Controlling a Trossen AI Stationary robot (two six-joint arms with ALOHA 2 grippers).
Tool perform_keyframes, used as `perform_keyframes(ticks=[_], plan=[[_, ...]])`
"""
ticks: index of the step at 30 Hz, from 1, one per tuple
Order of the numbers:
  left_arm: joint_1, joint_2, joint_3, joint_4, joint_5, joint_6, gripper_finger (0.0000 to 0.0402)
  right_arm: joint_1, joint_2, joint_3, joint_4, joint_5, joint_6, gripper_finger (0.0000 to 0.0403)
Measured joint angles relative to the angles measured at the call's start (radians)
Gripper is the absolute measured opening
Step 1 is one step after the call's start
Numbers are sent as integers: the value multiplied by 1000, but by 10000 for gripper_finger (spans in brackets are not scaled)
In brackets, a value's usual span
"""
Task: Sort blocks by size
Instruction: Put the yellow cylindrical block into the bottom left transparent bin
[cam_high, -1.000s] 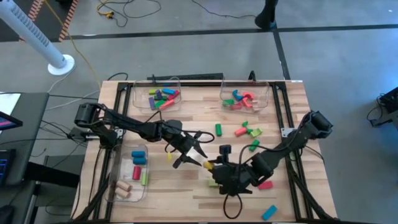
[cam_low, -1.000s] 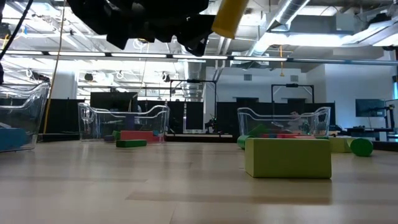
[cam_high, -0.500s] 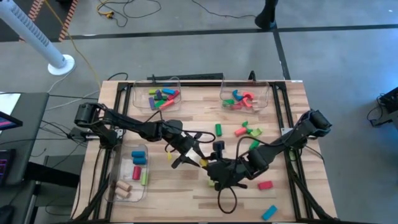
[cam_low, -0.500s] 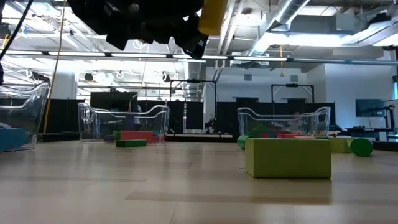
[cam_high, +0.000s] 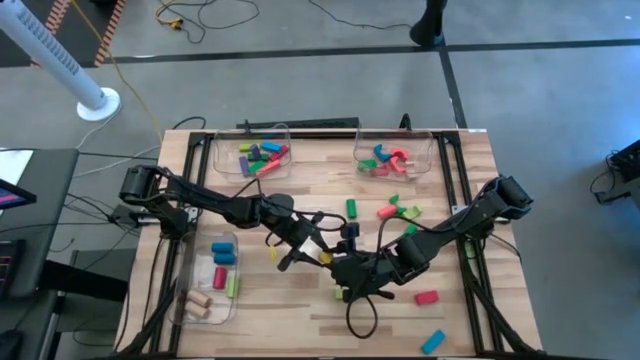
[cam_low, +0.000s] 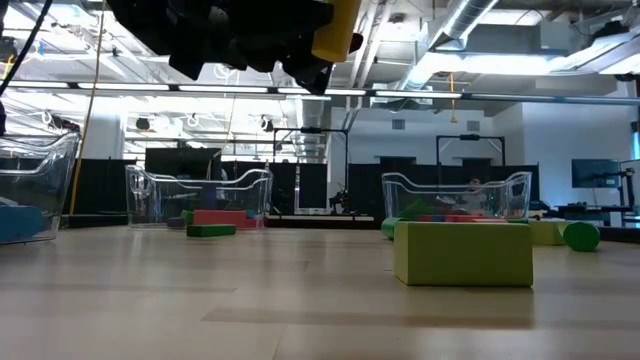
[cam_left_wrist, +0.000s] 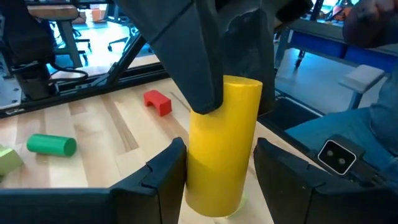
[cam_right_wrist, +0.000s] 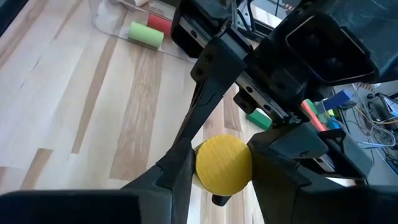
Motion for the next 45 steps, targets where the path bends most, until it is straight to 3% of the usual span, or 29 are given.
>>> perform_keyframes(ticks=[8,17,27,37,45], plan=[[-2,0,0,-8,-1,31,125,1,0,0,8,-4,-7,164],[-7,-1,0,-14,-3,37,123,1,0,0,10,-6,-6,168],[-7,-4,0,-80,-4,49,123,1,0,0,-49,-2,72,232],[-8,-73,78,-450,-69,159,123,1,-1,2,-116,11,122,250],[-31,-220,82,-729,-244,193,123,2,-1,2,-250,10,207,250]])
